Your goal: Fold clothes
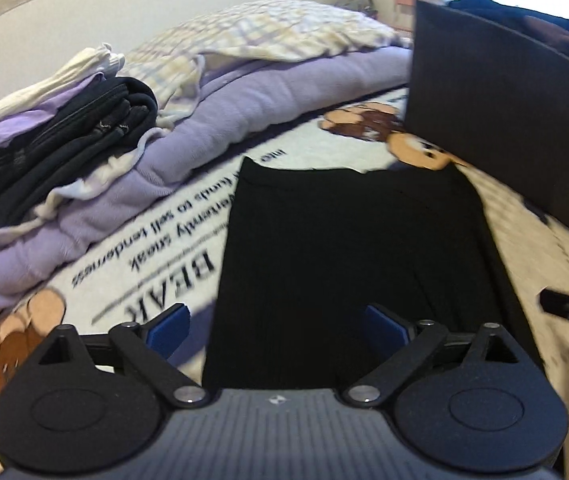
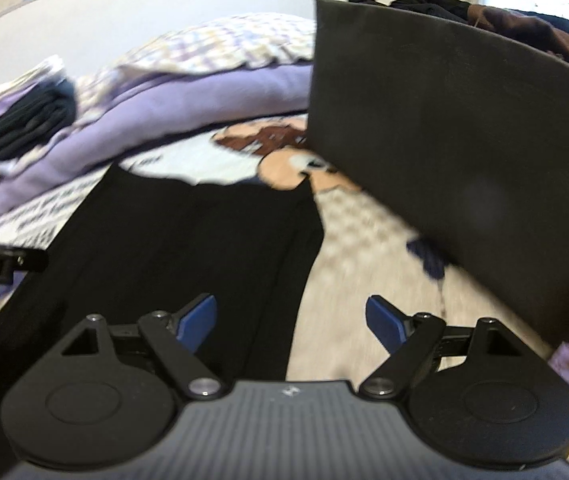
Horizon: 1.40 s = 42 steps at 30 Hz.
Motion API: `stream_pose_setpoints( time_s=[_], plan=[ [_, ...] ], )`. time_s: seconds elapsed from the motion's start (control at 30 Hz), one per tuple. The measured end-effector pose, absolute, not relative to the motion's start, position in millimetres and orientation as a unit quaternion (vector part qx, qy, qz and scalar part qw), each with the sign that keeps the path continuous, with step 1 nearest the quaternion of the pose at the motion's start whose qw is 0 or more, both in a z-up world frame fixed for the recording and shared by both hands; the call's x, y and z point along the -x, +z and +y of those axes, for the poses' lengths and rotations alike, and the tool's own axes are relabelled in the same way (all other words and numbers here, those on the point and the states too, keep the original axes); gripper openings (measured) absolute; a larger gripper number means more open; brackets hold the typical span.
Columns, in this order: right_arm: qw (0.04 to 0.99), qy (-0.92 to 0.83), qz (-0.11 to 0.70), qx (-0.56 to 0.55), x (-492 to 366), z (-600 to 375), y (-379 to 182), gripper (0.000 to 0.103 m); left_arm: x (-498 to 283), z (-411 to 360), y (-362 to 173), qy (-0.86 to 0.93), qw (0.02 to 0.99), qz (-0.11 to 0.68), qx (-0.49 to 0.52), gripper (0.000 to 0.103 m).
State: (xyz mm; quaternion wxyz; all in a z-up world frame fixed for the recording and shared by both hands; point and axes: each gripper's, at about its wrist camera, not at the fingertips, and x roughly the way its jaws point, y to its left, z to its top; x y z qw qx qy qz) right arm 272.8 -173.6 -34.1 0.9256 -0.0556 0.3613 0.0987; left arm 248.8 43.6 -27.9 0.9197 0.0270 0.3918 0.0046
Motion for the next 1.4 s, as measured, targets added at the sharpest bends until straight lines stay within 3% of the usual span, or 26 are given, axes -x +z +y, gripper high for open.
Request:
stream_pose_setpoints(
  time_s=[0.53, 0.7, 1.07, 1.4],
  plan=[
    [0.890, 0.095, 0.442, 0.063, -97, -165, -56, 0.084, -77, 31, -53, -0.052, 0.882, 0.467, 0.015, 0.097],
    [0.873, 0.088, 0.471, 0.093, -65, -159, -57, 0.081, -43, 32, -33, -0.054, 0.887, 0.458, -0.001, 0.097],
    [0.875, 0.039, 0.483, 0.017, -31, -135, 47, 0.087, 10, 42, 54, -0.028, 0.904, 0.428, 0.001, 0.098],
    [0.896, 0.024, 0.444, 0.011, 18, -133, 98, 0.090, 46, 38, 78, -0.040, 0.911, 0.410, 0.002, 0.098]
  ],
)
